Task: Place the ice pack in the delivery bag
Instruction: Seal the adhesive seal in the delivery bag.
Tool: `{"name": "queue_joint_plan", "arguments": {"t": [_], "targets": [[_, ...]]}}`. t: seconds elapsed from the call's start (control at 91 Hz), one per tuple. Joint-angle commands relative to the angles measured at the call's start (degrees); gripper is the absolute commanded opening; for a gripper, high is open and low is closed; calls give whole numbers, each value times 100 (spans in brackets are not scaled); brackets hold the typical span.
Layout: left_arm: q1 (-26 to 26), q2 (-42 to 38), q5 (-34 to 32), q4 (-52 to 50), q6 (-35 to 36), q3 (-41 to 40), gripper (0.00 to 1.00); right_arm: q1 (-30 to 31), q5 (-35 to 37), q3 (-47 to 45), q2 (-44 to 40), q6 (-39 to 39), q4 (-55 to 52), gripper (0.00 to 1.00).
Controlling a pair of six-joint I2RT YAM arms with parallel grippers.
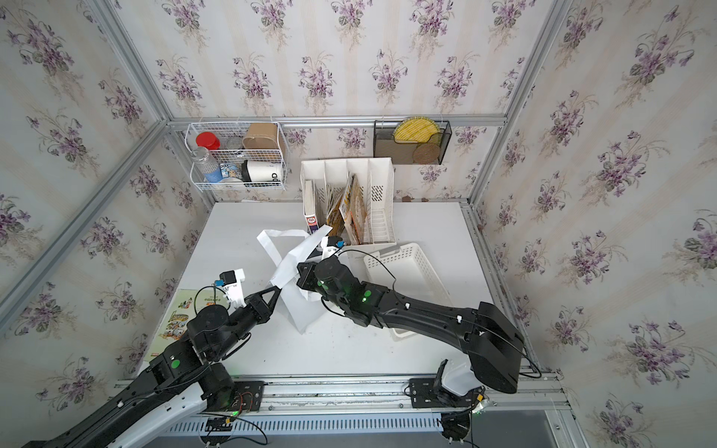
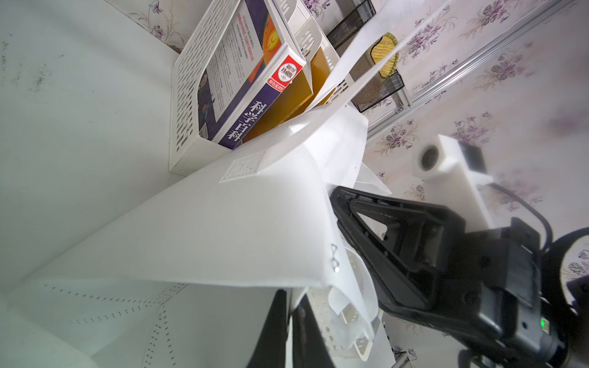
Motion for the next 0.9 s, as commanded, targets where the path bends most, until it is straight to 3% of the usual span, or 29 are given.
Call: {"name": "queue_joint_plan", "arguments": {"t": [0.0, 0.341, 0.593, 0.758, 0.89], "targets": [[5, -11, 67, 136, 15, 30, 8, -5, 181, 20, 108, -158, -101, 0], [69, 21, 234, -29, -69, 48, 4, -90, 140, -114, 260, -142, -23, 0], [128, 110, 714, -138, -20, 170, 6, -122, 133, -108, 246, -177, -23, 0], [145, 19, 874, -322, 12, 267, 13, -129, 145, -123, 224, -195, -9, 0], [145, -162, 874, -472, 30, 307, 28, -128, 125, -139, 208, -199, 17, 0]]}}
